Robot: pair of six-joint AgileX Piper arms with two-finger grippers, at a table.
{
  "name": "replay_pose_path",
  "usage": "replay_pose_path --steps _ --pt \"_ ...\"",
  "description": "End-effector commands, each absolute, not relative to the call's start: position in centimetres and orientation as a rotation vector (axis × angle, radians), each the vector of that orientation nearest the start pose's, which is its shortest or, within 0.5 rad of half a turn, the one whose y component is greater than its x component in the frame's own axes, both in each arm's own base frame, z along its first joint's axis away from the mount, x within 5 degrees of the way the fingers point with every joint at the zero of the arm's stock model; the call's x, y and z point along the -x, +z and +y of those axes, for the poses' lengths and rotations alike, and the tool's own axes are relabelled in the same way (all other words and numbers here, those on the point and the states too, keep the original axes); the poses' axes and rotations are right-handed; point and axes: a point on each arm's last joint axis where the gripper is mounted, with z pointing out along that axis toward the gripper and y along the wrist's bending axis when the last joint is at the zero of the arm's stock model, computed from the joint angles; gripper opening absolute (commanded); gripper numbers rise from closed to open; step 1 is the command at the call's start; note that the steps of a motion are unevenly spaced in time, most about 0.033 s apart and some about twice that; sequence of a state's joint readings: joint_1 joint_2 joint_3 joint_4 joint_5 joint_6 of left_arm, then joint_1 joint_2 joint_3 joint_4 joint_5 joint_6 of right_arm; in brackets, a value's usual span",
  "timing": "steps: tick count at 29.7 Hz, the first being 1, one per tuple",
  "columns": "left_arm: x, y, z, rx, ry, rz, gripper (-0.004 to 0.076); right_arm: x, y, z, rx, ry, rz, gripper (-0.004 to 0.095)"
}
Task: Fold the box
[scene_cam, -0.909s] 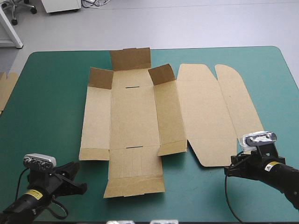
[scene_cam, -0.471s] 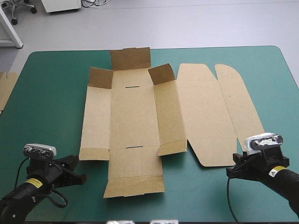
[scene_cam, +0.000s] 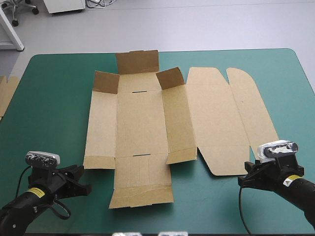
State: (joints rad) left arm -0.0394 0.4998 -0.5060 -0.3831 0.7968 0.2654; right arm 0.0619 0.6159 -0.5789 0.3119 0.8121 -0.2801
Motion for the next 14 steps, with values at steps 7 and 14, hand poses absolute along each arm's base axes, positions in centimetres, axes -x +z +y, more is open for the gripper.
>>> replay_pose_path --steps 7,14 --pt "-13.5 31.5 -4.0 -0.132 -0.513 2.213 0.0365 -13.4 31.7 2.8 0.173 0.281 2.240 0.0429" --pt "-18.1 34.9 -4.5 -0.158 -0.546 2.203 0.0376 -16.9 34.8 3.0 0.179 0.270 2.235 0.0478"
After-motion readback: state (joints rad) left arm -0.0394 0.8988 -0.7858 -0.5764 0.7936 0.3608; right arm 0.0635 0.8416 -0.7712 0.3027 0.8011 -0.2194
